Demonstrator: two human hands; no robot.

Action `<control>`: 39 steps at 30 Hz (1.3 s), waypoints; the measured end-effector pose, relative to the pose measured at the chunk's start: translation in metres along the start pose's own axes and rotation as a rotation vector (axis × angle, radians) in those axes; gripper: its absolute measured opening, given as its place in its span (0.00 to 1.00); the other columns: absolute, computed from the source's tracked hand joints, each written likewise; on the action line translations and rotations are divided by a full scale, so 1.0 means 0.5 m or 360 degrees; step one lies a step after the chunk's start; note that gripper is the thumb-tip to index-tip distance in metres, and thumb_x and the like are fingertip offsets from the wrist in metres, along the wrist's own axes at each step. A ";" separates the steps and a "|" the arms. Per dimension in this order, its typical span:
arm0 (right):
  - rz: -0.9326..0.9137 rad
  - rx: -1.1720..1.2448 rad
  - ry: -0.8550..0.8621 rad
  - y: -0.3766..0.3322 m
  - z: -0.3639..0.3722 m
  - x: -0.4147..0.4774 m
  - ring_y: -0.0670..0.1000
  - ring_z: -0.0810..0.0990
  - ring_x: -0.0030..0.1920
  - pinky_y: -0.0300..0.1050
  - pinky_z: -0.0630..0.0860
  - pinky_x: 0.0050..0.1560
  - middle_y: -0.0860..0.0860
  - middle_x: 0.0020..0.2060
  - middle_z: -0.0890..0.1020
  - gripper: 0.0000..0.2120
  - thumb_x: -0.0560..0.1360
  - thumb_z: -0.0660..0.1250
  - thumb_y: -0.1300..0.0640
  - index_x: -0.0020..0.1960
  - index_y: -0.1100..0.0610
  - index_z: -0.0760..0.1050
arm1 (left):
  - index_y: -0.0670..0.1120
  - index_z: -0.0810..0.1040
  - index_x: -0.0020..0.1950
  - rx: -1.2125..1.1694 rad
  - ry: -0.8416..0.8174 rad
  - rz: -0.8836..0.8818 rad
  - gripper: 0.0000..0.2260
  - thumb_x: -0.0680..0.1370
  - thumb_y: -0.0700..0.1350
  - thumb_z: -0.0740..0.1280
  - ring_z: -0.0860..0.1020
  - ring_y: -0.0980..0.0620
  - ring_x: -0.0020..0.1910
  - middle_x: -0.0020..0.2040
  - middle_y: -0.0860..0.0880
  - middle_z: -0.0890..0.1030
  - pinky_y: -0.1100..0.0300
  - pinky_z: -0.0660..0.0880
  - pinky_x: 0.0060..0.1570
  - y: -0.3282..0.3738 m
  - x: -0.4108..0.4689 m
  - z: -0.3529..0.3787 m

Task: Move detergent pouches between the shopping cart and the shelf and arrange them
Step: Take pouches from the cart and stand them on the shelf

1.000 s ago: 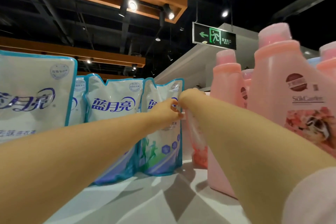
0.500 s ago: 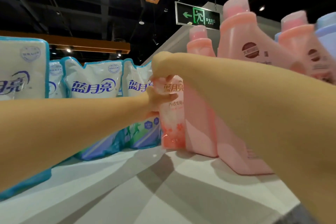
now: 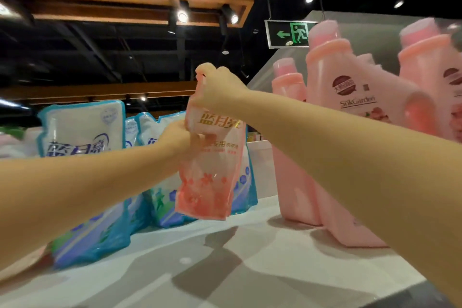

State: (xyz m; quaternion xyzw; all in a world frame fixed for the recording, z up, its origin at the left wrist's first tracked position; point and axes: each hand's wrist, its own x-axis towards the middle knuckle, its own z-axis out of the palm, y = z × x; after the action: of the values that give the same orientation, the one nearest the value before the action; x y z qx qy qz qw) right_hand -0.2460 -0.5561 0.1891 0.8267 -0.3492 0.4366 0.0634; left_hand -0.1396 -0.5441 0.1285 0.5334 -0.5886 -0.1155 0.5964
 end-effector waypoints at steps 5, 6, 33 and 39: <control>-0.0076 0.0118 0.0270 -0.045 -0.002 -0.067 0.57 0.69 0.62 0.51 0.70 0.59 0.54 0.64 0.65 0.36 0.71 0.68 0.44 0.73 0.50 0.55 | 0.41 0.79 0.52 -0.0272 0.0339 0.0323 0.12 0.70 0.34 0.72 0.79 0.48 0.41 0.43 0.45 0.80 0.58 0.78 0.43 0.067 -0.047 -0.082; -0.0093 0.0104 0.0342 -0.050 0.000 -0.084 0.57 0.68 0.62 0.52 0.68 0.59 0.55 0.63 0.65 0.36 0.71 0.68 0.43 0.73 0.51 0.55 | 0.40 0.78 0.54 -0.0282 0.0392 0.0353 0.13 0.71 0.34 0.71 0.79 0.47 0.43 0.45 0.44 0.80 0.56 0.78 0.46 0.081 -0.061 -0.092; 0.0671 0.1338 0.0547 -0.224 -0.338 -0.781 0.51 0.82 0.52 0.54 0.79 0.54 0.49 0.52 0.81 0.37 0.60 0.73 0.35 0.63 0.51 0.68 | 0.47 0.80 0.46 -0.0952 -0.0276 0.0250 0.07 0.72 0.36 0.71 0.83 0.54 0.37 0.38 0.52 0.84 0.60 0.80 0.36 0.377 -0.722 -0.034; 0.0975 0.1130 0.0552 -0.161 -0.483 -1.057 0.51 0.82 0.50 0.54 0.80 0.53 0.50 0.51 0.81 0.30 0.64 0.74 0.41 0.60 0.54 0.71 | 0.45 0.80 0.48 -0.0995 -0.0466 -0.0009 0.07 0.72 0.38 0.71 0.82 0.58 0.31 0.37 0.52 0.83 0.66 0.76 0.27 0.431 -0.953 0.132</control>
State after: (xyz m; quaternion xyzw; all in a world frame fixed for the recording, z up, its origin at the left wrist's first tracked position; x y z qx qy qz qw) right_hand -0.5568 -0.1213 -0.0525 0.5720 -0.3901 0.6580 -0.2960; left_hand -0.4333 -0.1254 0.0017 0.3041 -0.6027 -0.3673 0.6398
